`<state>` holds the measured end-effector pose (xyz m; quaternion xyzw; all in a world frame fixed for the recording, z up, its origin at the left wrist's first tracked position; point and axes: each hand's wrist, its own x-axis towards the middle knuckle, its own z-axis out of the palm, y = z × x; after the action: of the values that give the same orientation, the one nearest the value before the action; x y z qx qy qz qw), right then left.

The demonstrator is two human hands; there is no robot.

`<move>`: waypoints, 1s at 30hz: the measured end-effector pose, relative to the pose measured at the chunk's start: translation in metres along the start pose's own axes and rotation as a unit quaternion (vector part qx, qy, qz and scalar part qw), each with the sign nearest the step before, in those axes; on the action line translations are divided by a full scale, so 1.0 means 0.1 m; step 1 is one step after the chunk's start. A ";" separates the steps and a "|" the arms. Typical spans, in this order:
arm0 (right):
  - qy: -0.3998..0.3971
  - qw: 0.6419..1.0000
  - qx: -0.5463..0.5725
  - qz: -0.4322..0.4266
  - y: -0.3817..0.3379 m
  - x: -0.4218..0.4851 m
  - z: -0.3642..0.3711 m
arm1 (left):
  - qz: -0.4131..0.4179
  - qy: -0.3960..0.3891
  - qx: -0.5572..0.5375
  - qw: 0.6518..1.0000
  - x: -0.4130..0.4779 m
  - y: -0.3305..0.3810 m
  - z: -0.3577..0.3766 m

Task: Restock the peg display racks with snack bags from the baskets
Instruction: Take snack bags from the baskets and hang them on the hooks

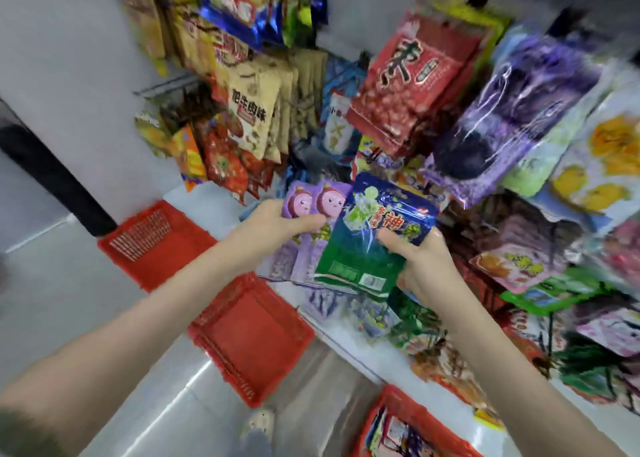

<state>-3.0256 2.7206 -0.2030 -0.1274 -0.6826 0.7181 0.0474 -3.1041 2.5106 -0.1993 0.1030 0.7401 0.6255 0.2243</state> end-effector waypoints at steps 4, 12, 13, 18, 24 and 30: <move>0.046 0.998 0.008 -0.044 -0.64 0.18 0.17 | 0.082 0.051 0.009 0.995 0.20 0.64 -0.29; 0.289 0.894 -0.084 -0.333 -2.01 0.01 -0.03 | 0.303 0.114 -0.036 0.946 0.33 2.07 -0.08; 0.308 0.863 -0.114 -0.384 -2.17 -0.03 -0.06 | 0.332 0.117 -0.040 0.935 0.32 2.24 0.00; 0.353 0.694 -0.284 -0.559 -2.76 -0.01 -0.29 | 0.437 0.128 -0.060 0.888 0.37 2.87 0.58; 0.276 0.670 -0.388 -0.570 -3.08 0.22 -0.54 | 0.493 0.131 -0.051 0.858 0.42 3.24 1.36; 0.145 0.735 -0.366 -0.552 -3.20 0.17 -1.00 | 0.470 0.077 -0.096 0.874 0.60 3.40 1.57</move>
<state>-3.0513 2.8418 0.1085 0.1617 -0.8281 0.2338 0.4832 -3.1280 2.7409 0.1007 0.3677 0.5558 0.7313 -0.1452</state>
